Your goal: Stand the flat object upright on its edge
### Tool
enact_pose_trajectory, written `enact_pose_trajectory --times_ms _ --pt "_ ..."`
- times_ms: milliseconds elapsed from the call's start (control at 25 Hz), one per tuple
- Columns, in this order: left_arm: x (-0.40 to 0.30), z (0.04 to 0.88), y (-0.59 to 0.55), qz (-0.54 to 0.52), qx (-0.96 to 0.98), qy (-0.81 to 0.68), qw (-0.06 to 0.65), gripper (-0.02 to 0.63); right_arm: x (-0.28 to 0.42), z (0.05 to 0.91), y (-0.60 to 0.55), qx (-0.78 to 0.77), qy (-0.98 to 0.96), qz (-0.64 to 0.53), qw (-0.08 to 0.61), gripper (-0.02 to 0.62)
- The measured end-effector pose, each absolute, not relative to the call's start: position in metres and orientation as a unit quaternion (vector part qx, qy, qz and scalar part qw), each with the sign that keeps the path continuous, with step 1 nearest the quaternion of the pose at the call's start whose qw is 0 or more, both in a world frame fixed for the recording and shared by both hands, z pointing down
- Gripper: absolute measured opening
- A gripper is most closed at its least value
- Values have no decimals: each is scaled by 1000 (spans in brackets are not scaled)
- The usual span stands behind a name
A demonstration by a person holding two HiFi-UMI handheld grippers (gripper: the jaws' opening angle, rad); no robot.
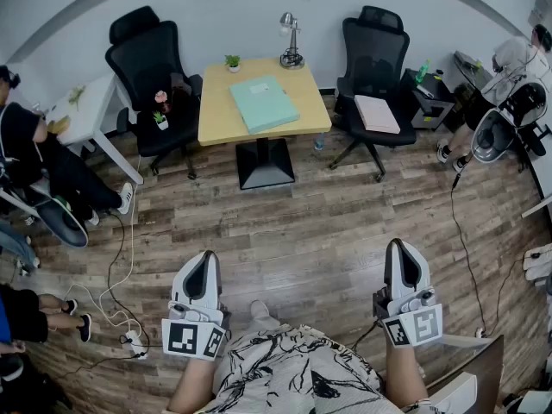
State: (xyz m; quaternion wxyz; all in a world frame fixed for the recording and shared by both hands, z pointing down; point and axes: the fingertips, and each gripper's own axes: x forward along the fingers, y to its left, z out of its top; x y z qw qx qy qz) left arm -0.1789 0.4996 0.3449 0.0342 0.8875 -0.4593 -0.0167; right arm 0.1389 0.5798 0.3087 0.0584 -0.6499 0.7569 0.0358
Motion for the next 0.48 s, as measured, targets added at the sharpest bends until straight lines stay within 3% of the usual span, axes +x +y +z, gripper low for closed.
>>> enact_pose_trajectory --times_ms 360,480 --pt "-181 341 508 -38 892 -451 24 2 132 312 582 -646 760 31 64 -8" --pt "-184 336 507 -39 885 -464 2 2 128 305 584 -634 767 32 94 -8"
